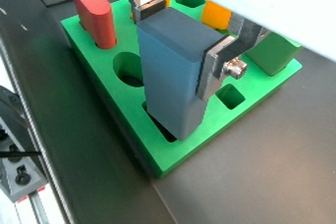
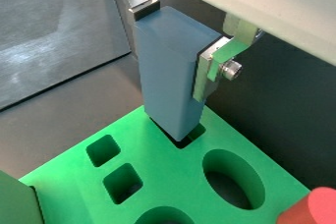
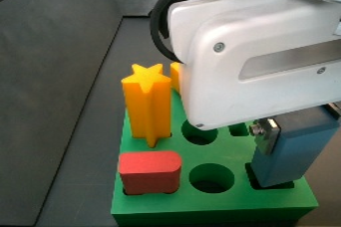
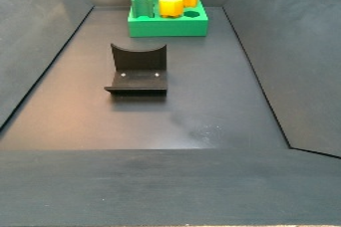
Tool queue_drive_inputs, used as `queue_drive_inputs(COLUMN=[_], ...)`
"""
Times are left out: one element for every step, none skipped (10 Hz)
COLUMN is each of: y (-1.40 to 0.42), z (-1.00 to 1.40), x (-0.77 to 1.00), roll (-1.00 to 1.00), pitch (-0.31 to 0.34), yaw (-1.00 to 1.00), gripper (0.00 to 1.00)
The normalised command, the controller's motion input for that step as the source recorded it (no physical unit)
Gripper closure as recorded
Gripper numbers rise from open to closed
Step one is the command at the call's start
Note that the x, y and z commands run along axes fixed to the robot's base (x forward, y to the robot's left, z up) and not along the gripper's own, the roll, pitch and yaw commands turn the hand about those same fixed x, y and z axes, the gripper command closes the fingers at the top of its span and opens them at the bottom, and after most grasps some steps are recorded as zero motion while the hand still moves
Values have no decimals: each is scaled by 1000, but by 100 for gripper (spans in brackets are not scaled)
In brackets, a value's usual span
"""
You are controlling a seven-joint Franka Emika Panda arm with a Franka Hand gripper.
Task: Pick up the rectangle object. Move up. Place the rectangle object on the fixture. Regrasp the rectangle object. Move to above the board. Insert the rectangle object.
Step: Insert the rectangle object.
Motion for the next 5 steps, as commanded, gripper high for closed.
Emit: queue_drive_inputs(y=[0, 0, -3, 0, -23], z=[0, -29, -34, -46, -103], x=[0, 0, 0, 0, -3], roll=[0, 0, 0, 0, 0], pitch=[0, 0, 0, -3, -30], yaw=[-71, -166, -189, -134, -214], gripper=[100, 100, 100, 100, 100])
